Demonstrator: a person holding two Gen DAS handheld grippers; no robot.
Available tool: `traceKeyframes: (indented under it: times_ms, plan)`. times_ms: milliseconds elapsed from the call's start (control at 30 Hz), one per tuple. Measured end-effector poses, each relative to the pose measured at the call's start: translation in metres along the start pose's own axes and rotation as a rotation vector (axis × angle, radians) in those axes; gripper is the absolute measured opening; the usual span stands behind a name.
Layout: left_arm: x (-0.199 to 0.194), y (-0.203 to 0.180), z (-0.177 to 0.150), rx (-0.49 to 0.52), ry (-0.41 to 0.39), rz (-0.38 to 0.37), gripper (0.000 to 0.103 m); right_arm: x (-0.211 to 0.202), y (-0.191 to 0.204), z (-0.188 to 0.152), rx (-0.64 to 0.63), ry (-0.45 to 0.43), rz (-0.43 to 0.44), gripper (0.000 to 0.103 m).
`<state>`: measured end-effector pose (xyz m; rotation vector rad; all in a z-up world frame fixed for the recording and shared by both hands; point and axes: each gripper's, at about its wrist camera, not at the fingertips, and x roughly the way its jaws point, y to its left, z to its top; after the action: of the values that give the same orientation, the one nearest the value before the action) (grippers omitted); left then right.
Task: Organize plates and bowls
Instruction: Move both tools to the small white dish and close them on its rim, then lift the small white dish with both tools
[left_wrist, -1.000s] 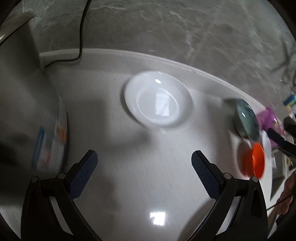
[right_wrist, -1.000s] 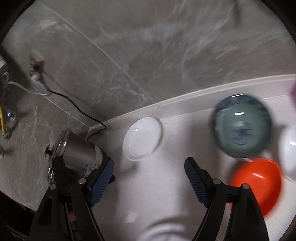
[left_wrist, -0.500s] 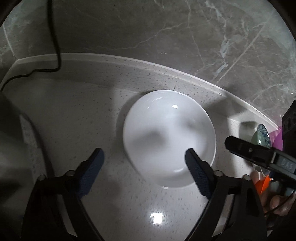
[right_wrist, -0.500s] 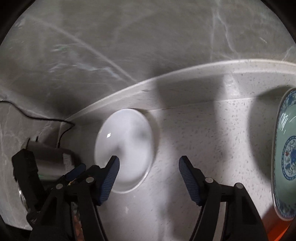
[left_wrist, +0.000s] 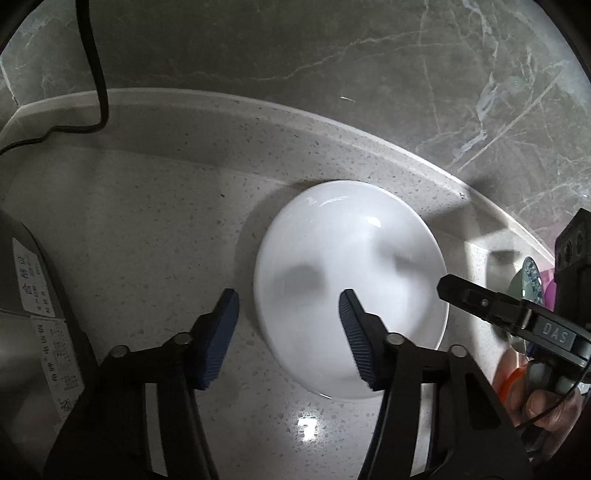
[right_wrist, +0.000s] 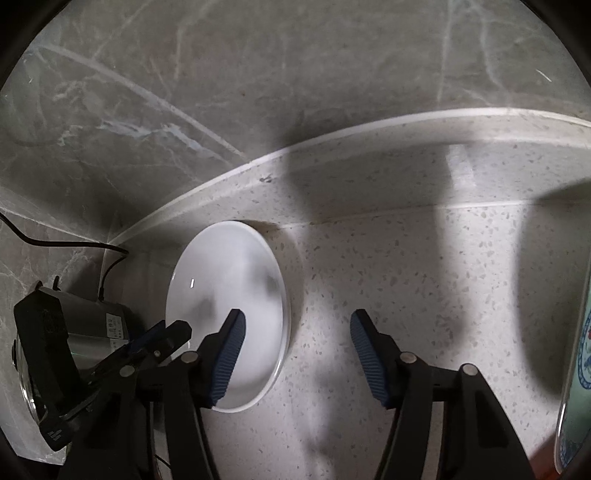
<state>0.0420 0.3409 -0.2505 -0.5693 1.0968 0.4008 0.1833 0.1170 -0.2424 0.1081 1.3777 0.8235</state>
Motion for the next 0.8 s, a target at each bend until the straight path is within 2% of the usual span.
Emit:
traceKeyframes:
  times_ms: [200,367,500,567,733,800]
  plan:
    - [0.006,0.002,0.002,-0.002,0.010,-0.009,0.036,0.006,0.005,0.002,-0.008,0.001,-0.002,0.058]
    - [0.011,0.002,0.001,-0.003,0.017,-0.004,0.020,0.012,0.013,0.004,-0.017,0.011,-0.015,0.048]
    - [0.014,0.004,-0.002,-0.006,0.024,-0.009,0.017,0.019,0.022,0.006,-0.025,0.015,-0.030,0.044]
    - [0.015,0.004,-0.004,-0.005,0.024,-0.009,0.016,0.021,0.023,0.006,-0.025,0.014,-0.041,0.038]
    - [0.017,0.003,-0.003,0.003,0.024,-0.005,0.012,0.027,0.024,0.007,-0.041,0.031,-0.057,0.012]
    - [0.017,0.000,-0.004,0.015,0.025,-0.005,0.012,0.028,0.027,0.006,-0.064,0.028,-0.065,0.010]
